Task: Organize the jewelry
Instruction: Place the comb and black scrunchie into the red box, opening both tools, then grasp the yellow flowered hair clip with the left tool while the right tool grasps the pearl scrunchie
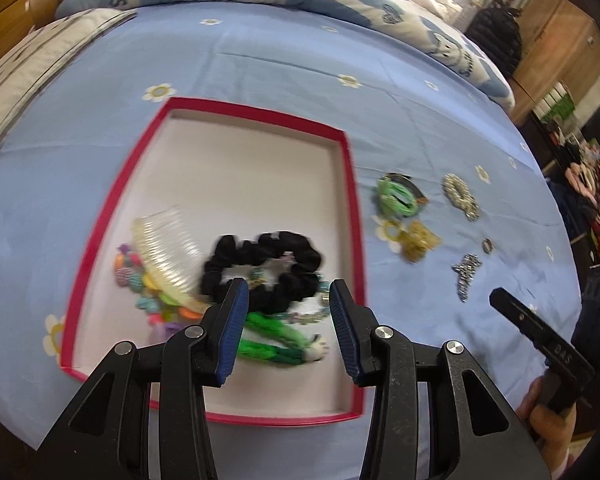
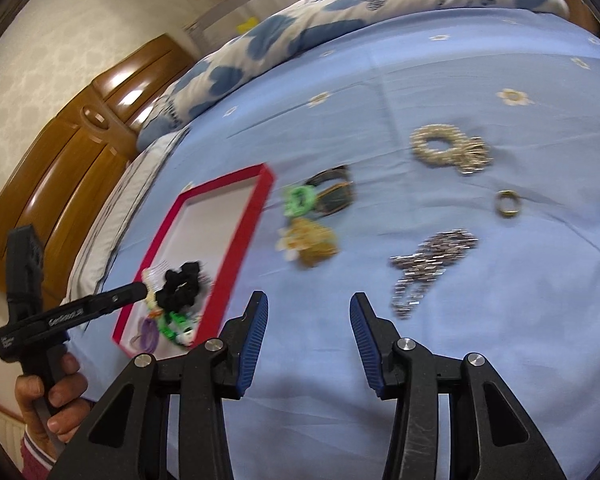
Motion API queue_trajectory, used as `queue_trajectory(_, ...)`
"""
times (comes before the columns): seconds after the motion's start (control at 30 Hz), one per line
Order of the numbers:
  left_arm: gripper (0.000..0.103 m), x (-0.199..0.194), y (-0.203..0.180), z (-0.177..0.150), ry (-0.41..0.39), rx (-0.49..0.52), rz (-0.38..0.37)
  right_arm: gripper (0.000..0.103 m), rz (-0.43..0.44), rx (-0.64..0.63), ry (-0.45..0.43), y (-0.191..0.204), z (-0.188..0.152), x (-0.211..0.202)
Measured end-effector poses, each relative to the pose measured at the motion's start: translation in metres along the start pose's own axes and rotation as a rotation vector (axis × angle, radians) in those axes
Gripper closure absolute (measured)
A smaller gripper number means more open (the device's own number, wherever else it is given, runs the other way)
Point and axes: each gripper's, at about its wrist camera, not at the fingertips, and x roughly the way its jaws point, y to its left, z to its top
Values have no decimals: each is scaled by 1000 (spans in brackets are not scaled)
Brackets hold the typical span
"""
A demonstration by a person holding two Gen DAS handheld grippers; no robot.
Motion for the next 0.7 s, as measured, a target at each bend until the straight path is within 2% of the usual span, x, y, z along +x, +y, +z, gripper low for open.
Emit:
queue_trajectory(0.4, 62, 13, -48, 4, 27, 72, -43, 57, -54, 77, -43, -47, 9, -17)
queue_trajectory(0.7, 55, 29, -86, 10, 48, 139, -68, 57, -80, 87, -50, -64, 22, -13)
